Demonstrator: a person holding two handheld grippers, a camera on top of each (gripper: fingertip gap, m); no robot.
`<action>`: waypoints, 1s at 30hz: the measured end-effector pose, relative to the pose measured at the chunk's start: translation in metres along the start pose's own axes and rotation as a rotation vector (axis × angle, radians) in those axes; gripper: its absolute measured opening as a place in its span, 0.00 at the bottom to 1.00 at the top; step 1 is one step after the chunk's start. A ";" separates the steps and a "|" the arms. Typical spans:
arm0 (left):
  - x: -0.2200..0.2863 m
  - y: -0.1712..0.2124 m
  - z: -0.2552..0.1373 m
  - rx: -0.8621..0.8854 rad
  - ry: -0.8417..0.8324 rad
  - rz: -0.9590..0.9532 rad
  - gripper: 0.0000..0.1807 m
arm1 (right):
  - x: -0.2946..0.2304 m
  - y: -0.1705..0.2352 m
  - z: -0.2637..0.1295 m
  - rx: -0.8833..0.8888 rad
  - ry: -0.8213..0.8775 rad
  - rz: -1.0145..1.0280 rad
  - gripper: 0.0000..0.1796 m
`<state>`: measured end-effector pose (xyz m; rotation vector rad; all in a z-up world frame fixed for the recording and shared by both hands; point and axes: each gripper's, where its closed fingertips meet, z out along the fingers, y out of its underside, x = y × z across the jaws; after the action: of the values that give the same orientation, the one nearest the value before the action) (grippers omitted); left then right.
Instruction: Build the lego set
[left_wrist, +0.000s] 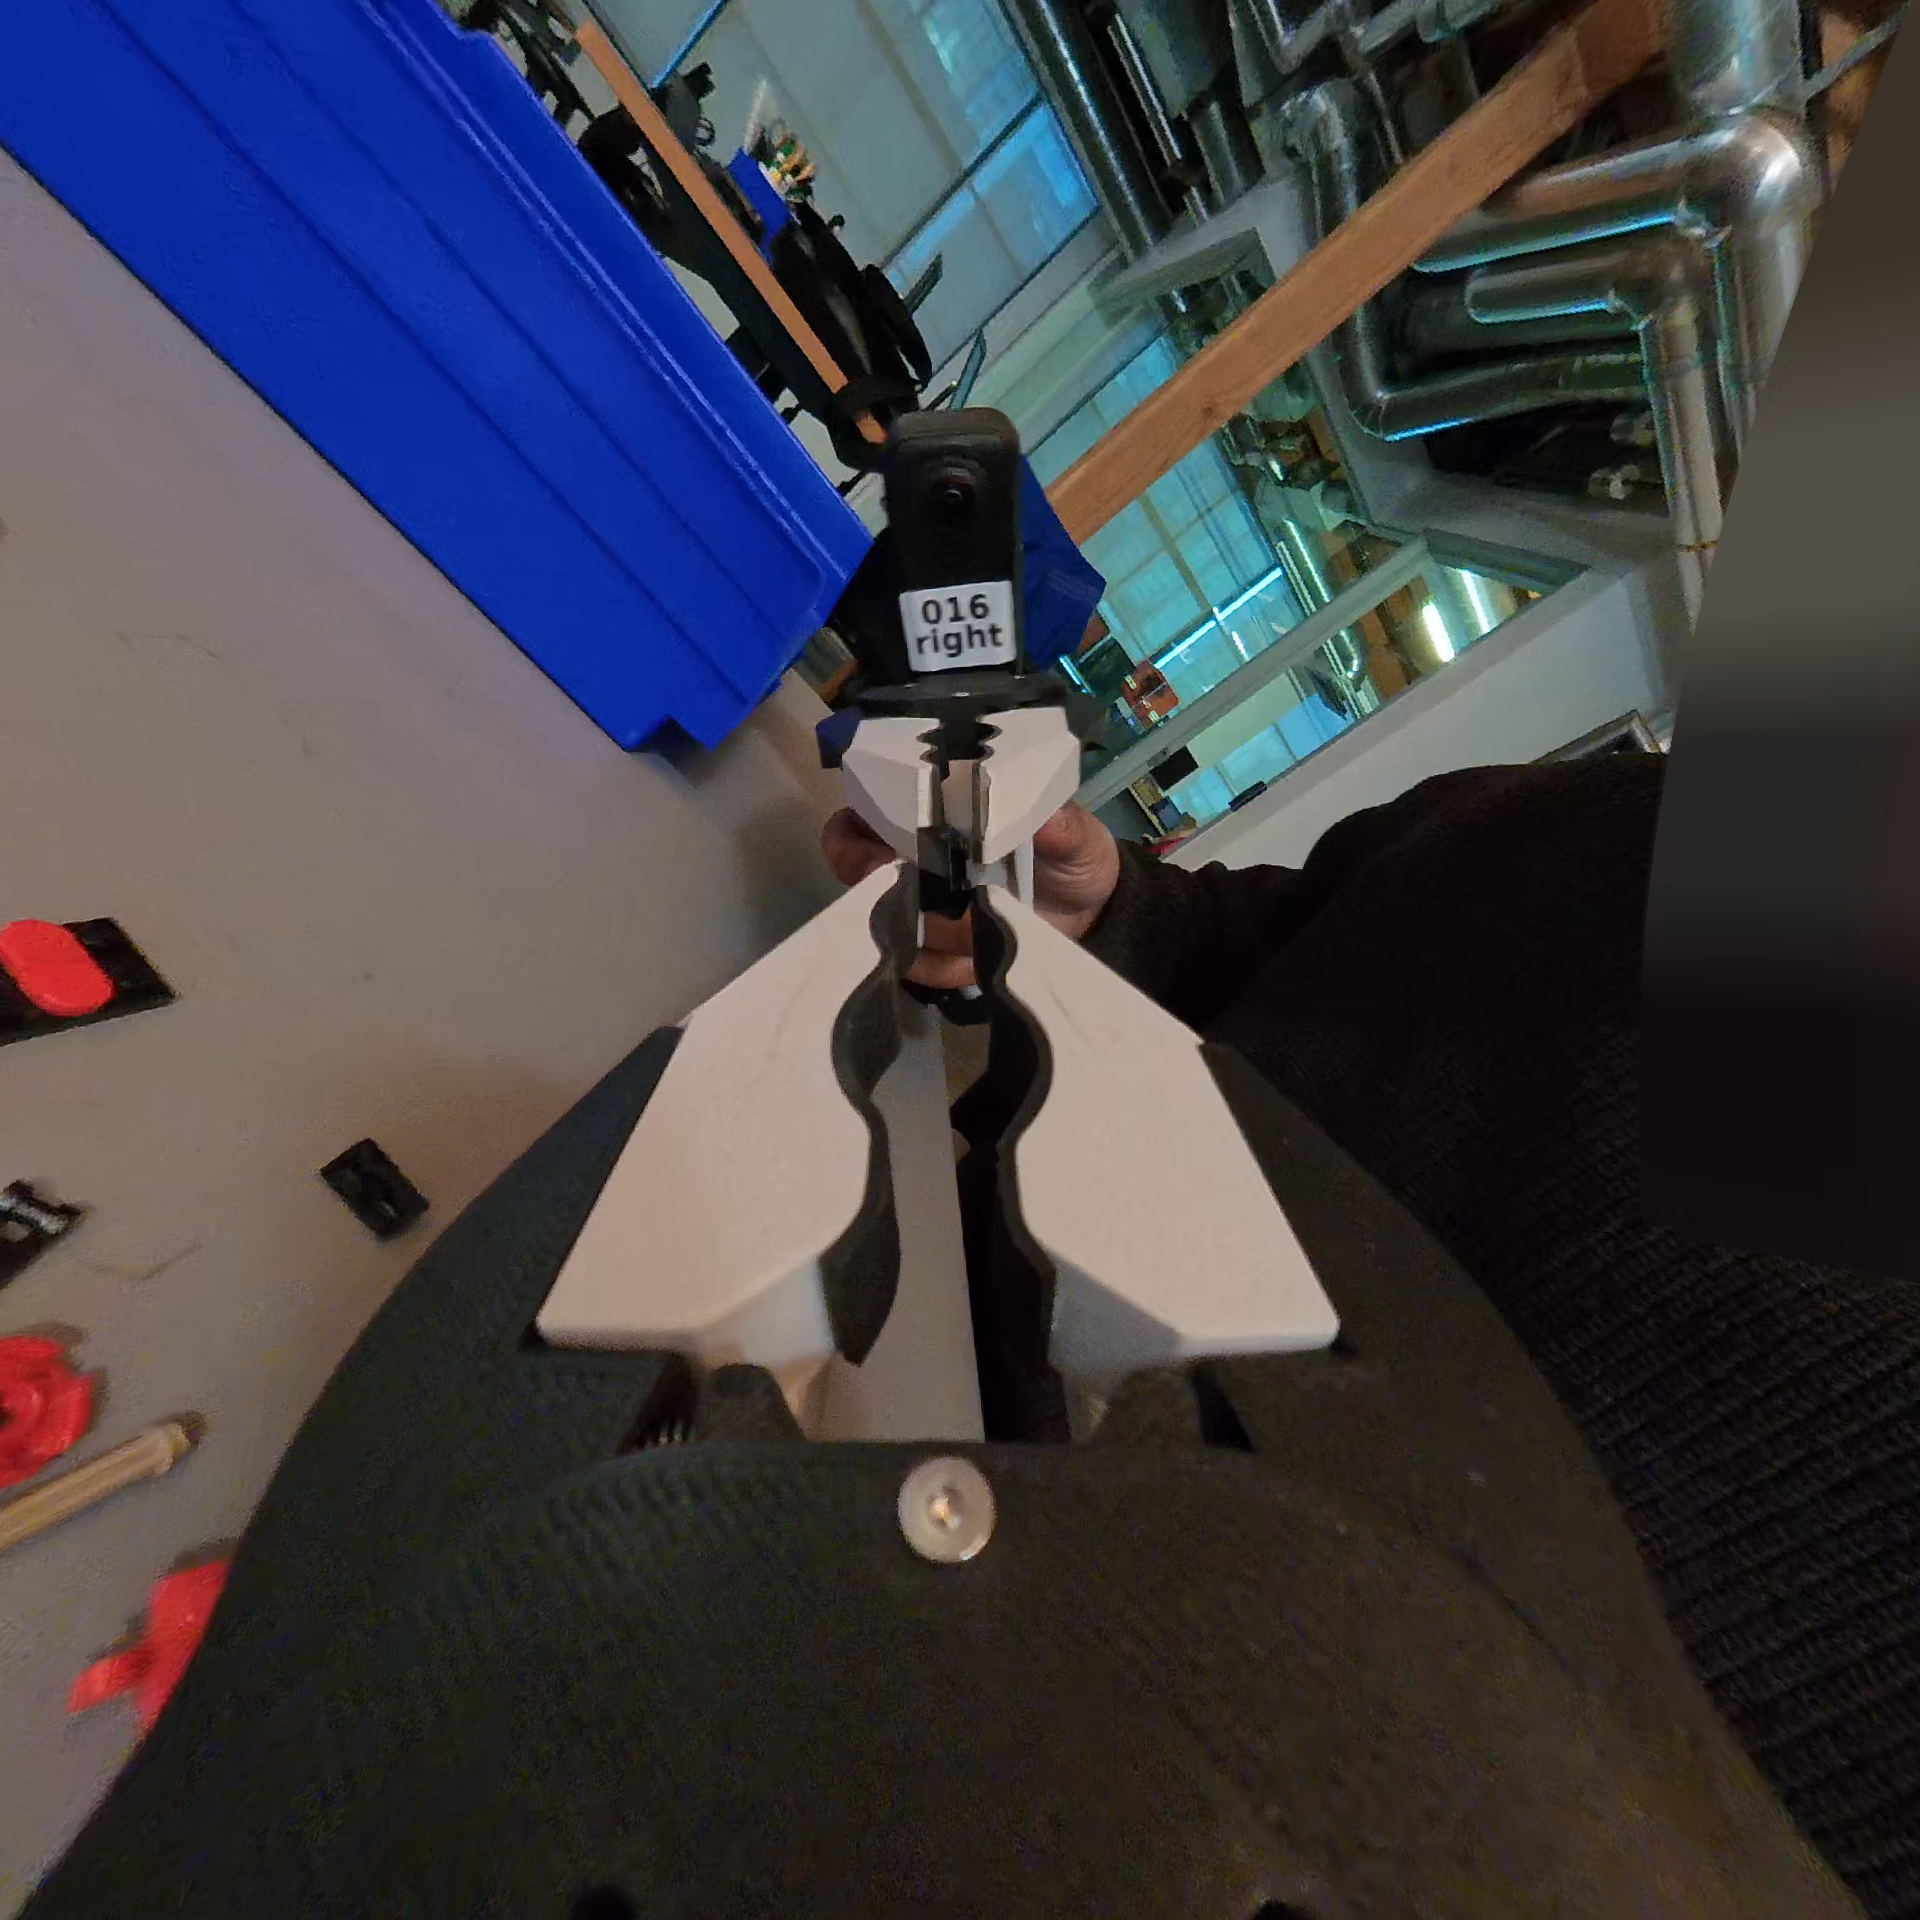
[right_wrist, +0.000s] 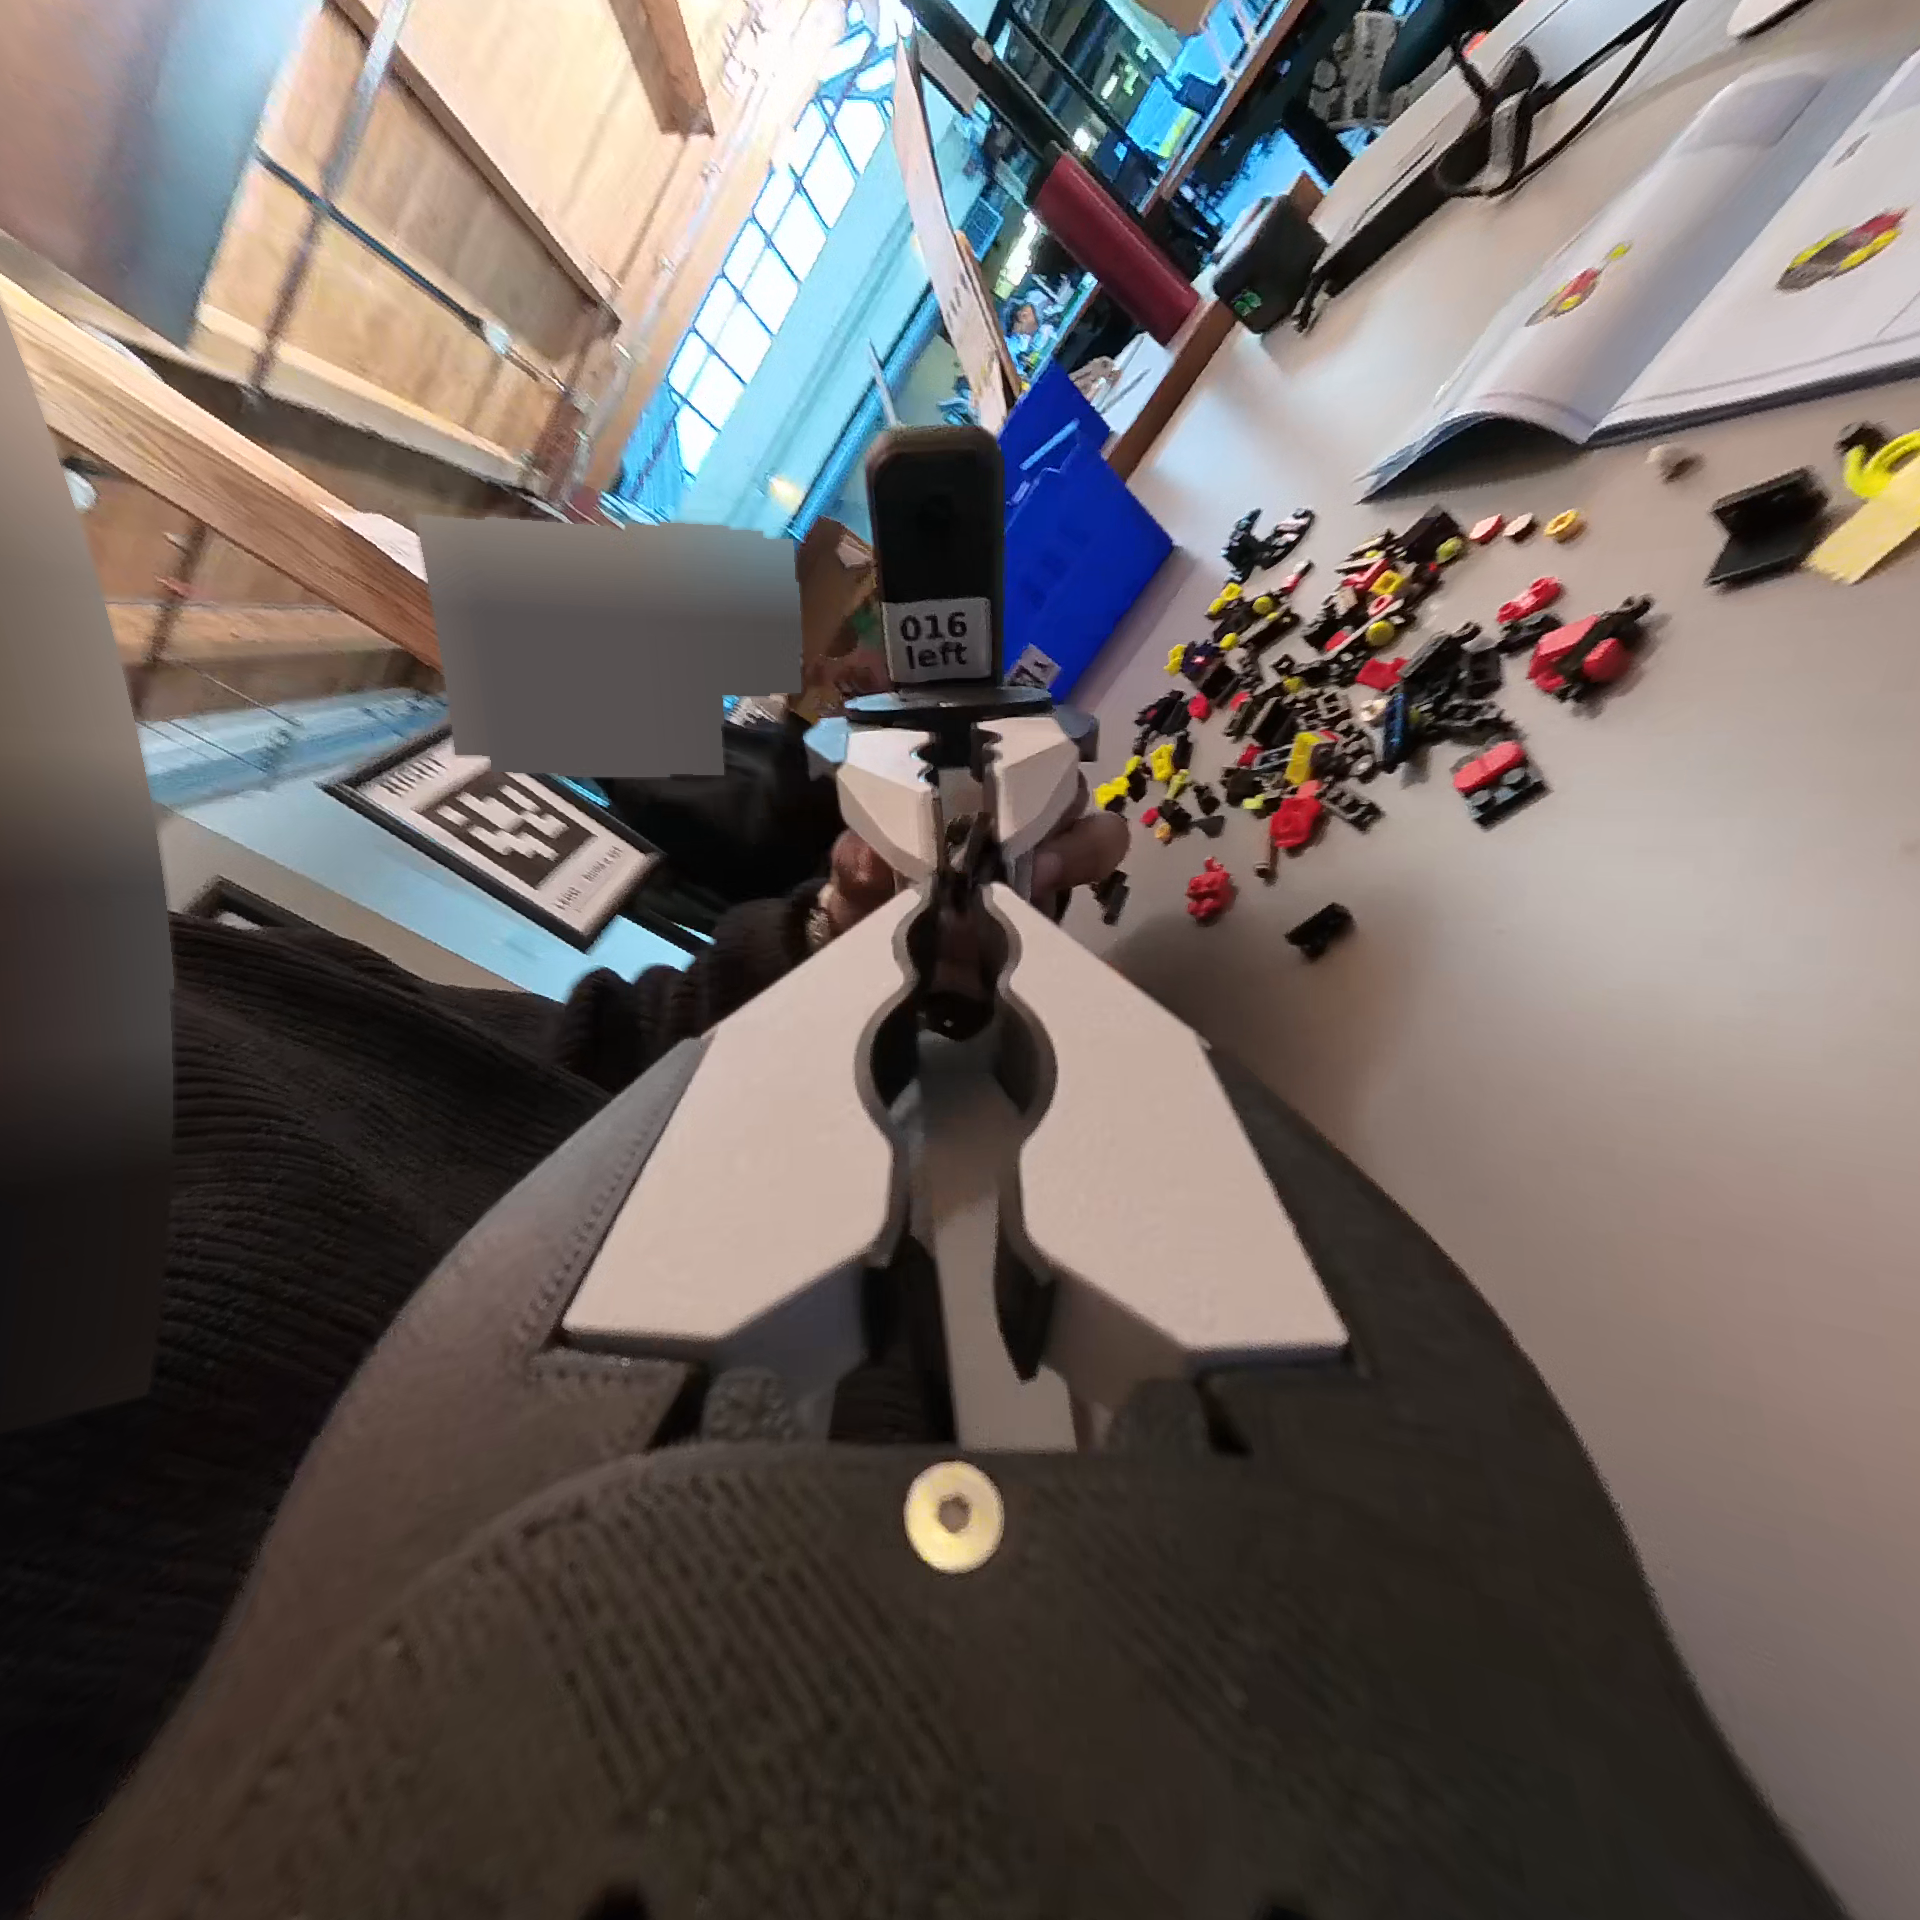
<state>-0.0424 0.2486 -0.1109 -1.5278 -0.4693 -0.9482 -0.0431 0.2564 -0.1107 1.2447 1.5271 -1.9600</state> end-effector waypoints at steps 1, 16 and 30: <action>-0.002 0.000 -0.001 0.000 -0.010 -0.002 0.03 | 0.001 0.001 0.000 -0.008 0.013 -0.021 0.03; -0.074 0.012 -0.030 -0.115 -0.460 0.033 0.04 | 0.003 0.009 0.003 -0.066 0.048 -0.099 0.07; -0.095 0.024 -0.032 -0.199 -0.575 0.033 0.04 | 0.005 0.012 0.004 -0.087 0.050 -0.098 0.06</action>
<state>-0.0895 0.2343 -0.2013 -1.9875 -0.7691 -0.5268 -0.0385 0.2500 -0.1218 1.2133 1.7092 -1.9125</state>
